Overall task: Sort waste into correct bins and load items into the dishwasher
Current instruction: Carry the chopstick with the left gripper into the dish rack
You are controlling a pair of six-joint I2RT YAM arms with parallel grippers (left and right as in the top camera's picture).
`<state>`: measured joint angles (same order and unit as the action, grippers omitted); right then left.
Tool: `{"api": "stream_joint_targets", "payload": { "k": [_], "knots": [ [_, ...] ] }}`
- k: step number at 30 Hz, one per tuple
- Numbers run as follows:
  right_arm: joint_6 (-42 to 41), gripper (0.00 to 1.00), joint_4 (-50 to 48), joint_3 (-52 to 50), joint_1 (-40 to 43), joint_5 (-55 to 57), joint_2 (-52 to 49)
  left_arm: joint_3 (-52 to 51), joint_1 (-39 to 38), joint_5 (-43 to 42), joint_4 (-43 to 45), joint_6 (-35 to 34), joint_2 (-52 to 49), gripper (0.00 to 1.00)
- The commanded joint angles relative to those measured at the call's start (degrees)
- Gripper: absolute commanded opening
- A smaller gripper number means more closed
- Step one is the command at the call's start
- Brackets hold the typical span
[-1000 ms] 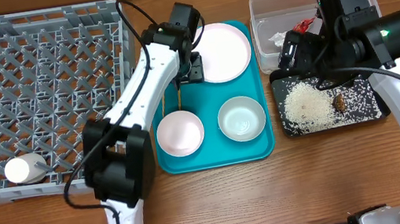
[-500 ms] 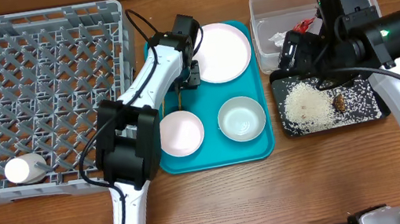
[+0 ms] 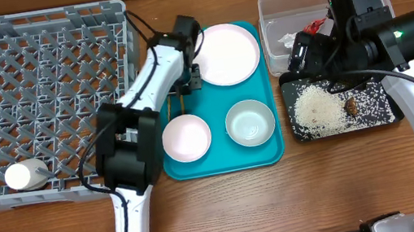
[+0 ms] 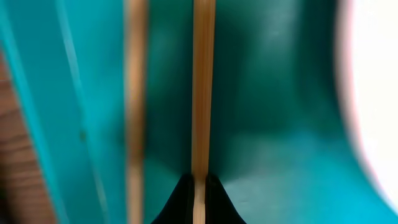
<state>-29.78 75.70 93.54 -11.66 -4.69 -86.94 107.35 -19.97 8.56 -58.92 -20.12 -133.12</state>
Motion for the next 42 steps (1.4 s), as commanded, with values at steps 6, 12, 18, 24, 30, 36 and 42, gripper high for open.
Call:
{"api": "stream_joint_targets", "payload": {
  "k": [6, 12, 18, 24, 30, 36, 42],
  "knots": [
    [-0.2, 1.00, -0.2, 1.4, 0.2, -0.3, 1.4, 10.5, 4.6, -9.7, -6.9, 2.7, 4.3, 0.04],
    [-0.3, 1.00, -0.2, 1.4, 0.2, -0.3, 1.4, 13.1, 4.7, -13.1, -8.1, 8.6, 11.1, 0.04],
    [-0.2, 1.00, -0.2, 1.4, 0.2, -0.3, 1.4, 13.1, 5.4, -1.6, -13.7, 8.6, 16.5, 0.04],
    [-0.2, 1.00, -0.2, 1.4, 0.2, -0.3, 1.4, 12.4, 8.1, 8.1, -17.6, 8.6, 16.2, 0.04],
    [-0.2, 1.00, -0.2, 1.4, 0.2, -0.3, 1.4, 6.0, 12.5, 4.4, -15.8, 8.3, 16.2, 0.04],
    [-0.2, 1.00, -0.2, 1.4, 0.2, -0.3, 1.4, 1.6, 15.1, -1.7, -10.9, 14.9, 16.2, 0.04],
    [-0.2, 1.00, -0.2, 1.4, 0.2, -0.3, 1.4, -0.7, 15.3, 0.5, -8.6, 17.0, 16.2, 0.04]
  ]
}}
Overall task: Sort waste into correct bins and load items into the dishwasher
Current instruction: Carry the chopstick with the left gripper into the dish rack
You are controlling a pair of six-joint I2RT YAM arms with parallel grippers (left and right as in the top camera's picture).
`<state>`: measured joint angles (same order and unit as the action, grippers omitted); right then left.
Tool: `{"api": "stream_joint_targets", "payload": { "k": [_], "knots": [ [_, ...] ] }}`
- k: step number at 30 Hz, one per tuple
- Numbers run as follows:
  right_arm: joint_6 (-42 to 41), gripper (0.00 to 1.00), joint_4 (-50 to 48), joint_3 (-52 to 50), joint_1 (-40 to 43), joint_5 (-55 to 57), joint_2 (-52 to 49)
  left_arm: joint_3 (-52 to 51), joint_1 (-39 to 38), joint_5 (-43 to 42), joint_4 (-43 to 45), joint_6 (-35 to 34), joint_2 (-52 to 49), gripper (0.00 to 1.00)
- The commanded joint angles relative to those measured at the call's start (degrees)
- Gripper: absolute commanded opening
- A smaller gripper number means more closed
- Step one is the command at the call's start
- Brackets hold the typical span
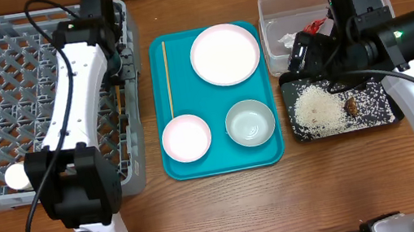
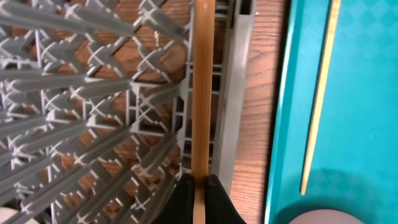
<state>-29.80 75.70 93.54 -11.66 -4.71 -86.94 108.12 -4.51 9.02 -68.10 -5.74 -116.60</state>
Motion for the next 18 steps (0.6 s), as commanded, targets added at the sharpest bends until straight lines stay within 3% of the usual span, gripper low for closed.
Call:
{"api": "stream_joint_targets", "payload": {
  "k": [1, 18],
  "knots": [
    [-0.2, 1.00, -0.2, 1.4, 0.2, -0.3, 1.4, -1.8, -0.1, 0.6, 0.8, 2.5, -0.3, 0.04],
    [-0.2, 1.00, -0.2, 1.4, 0.2, -0.3, 1.4, -4.2, 1.2, 1.9, 5.7, 2.2, -0.3, 0.06]
  ]
}}
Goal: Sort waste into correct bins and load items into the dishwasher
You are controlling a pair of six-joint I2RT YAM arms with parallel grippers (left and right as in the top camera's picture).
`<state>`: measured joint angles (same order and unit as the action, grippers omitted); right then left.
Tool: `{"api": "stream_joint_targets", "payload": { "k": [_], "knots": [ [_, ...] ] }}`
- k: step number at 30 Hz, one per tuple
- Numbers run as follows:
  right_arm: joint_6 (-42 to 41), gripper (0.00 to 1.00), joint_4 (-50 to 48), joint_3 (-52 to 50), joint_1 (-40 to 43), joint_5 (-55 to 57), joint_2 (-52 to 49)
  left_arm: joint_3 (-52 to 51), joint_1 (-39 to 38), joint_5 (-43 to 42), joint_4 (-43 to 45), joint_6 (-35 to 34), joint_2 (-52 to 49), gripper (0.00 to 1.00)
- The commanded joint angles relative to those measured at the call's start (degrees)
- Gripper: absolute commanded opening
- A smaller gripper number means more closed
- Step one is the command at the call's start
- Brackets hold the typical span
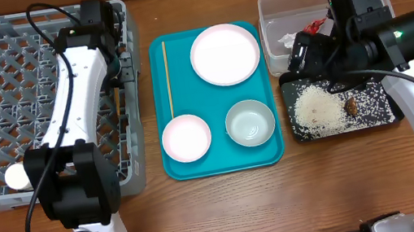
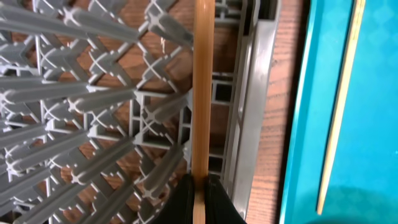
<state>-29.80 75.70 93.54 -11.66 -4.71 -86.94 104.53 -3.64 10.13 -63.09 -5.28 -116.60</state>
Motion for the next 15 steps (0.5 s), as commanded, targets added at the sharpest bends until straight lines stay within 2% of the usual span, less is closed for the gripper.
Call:
{"api": "stream_joint_targets", "payload": {
  "k": [1, 7, 15],
  "knots": [
    [-0.2, 1.00, -0.2, 1.4, 0.2, -0.3, 1.4, -0.6, 0.3, 0.7, 1.0, 2.2, -0.3, 0.06],
    [-0.2, 1.00, -0.2, 1.4, 0.2, -0.3, 1.4, -2.1, 0.3, 0.5, 1.5, 2.3, -0.3, 0.07],
    [-0.2, 1.00, -0.2, 1.4, 0.2, -0.3, 1.4, -9.8, 0.3, 0.5, 7.6, 0.0, -0.3, 0.06]
  ]
}}
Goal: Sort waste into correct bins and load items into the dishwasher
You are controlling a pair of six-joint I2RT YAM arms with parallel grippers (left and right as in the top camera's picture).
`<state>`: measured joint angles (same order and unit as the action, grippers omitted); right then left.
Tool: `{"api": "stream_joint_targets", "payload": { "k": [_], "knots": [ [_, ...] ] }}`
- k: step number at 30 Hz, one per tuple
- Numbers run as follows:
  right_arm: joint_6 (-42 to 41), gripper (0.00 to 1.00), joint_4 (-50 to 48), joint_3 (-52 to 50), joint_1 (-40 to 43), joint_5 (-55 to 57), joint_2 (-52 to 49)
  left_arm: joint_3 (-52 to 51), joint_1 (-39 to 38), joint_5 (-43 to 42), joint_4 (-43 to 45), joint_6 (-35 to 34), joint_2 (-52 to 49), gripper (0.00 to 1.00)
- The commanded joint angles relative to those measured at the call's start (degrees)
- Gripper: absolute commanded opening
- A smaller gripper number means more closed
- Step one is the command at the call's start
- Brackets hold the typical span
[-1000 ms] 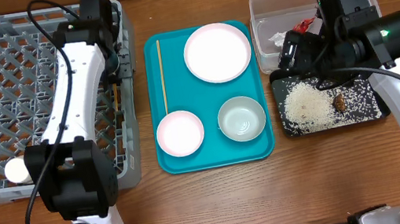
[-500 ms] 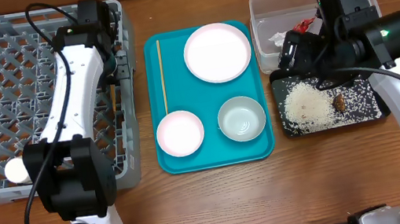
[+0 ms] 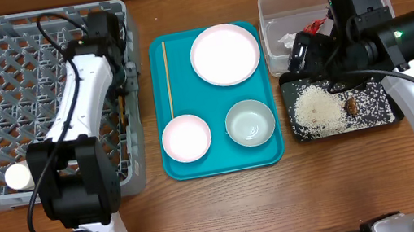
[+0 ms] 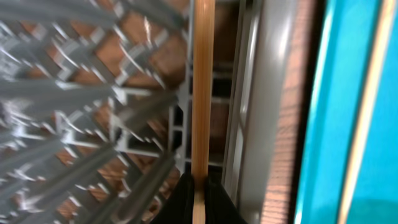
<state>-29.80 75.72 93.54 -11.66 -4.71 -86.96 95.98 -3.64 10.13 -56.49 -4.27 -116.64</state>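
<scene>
My left gripper [image 4: 199,188] is shut on a wooden chopstick [image 4: 201,87], held over the right edge of the grey dish rack. From overhead the left gripper [image 3: 121,69] sits just inside the rack's right wall. A second chopstick [image 3: 168,79] lies on the teal tray [image 3: 274,154], beside a white plate [image 3: 224,54], a pink bowl [image 3: 186,135] and a pale green bowl [image 3: 250,121]. My right gripper [image 3: 299,58] hovers over the black tray [image 3: 375,114]; its jaws are hidden.
A white cup [image 3: 18,175] lies in the rack's near left corner. A clear bin [image 3: 277,8] with scraps stands at the back right. The black tray carries rice [image 3: 317,108] and a brown food bit [image 3: 351,105]. Bare wood lies along the front.
My left gripper has shifted slightly nearer and towards the rack's right wall, still shut on the chopstick. The right arm has not moved.
My left gripper was shut on a chopstick down on the teal tray, beside a second one. Then it held that chopstick over the rack's right side, one stick staying on the tray. Now it is close to the rack's right wall.
</scene>
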Motion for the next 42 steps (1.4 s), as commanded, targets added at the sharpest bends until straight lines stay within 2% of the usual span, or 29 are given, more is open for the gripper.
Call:
{"api": "stream_joint_targets", "payload": {
  "k": [1, 6, 9, 14, 17, 23, 26, 30, 33, 36, 40, 42],
  "knots": [
    [-0.2, 1.00, -0.2, 1.4, 0.2, -0.3, 1.4, -1.4, 0.3, 0.5, 1.3, -1.1, -0.3, 0.07],
    [-0.2, 1.00, -0.2, 1.4, 0.2, -0.3, 1.4, -1.4, 0.3, 0.6, 1.0, -1.1, -0.3, 0.11],
    [-0.2, 1.00, -0.2, 1.4, 0.2, -0.3, 1.4, -1.4, 0.3, 0.5, 0.9, -1.1, -0.3, 0.16],
    [-0.2, 1.00, -0.2, 1.4, 0.2, -0.3, 1.4, -1.4, 0.3, 0.5, 0.6, -1.1, -0.3, 0.15],
    [-0.2, 1.00, -0.2, 1.4, 0.2, -0.3, 1.4, -1.1, 0.3, 0.3, 0.4, -1.1, -0.1, 0.10],
    [-0.2, 1.00, -0.2, 1.4, 0.2, -0.3, 1.4, 5.5, 0.2, 0.1, -6.4, -2.3, 2.8, 0.10],
    [-0.2, 1.00, -0.2, 1.4, 0.2, -0.3, 1.4, 9.1, 0.1, -3.1, -9.8, -2.0, 5.8, 0.11],
    [-0.2, 1.00, -0.2, 1.4, 0.2, -0.3, 1.4, 10.1, -1.8, -11.9, -10.7, -1.6, 10.4, 0.20],
    [-0.2, 1.00, -0.2, 1.4, 0.2, -0.3, 1.4, 10.1, -4.9, -15.3, -10.6, -1.8, 11.3, 0.29],
    [-0.2, 1.00, -0.2, 1.4, 0.2, -0.3, 1.4, 9.8, -8.3, -15.5, -10.3, -3.3, 10.4, 0.36],
    [-0.2, 1.00, -0.2, 1.4, 0.2, -0.3, 1.4, 9.8, -12.4, -13.2, -8.7, -8.0, 7.3, 0.28],
    [-0.2, 1.00, -0.2, 1.4, 0.2, -0.3, 1.4, 9.8, -14.2, -8.5, -7.1, -11.1, 4.9, 0.34]
  ]
}}
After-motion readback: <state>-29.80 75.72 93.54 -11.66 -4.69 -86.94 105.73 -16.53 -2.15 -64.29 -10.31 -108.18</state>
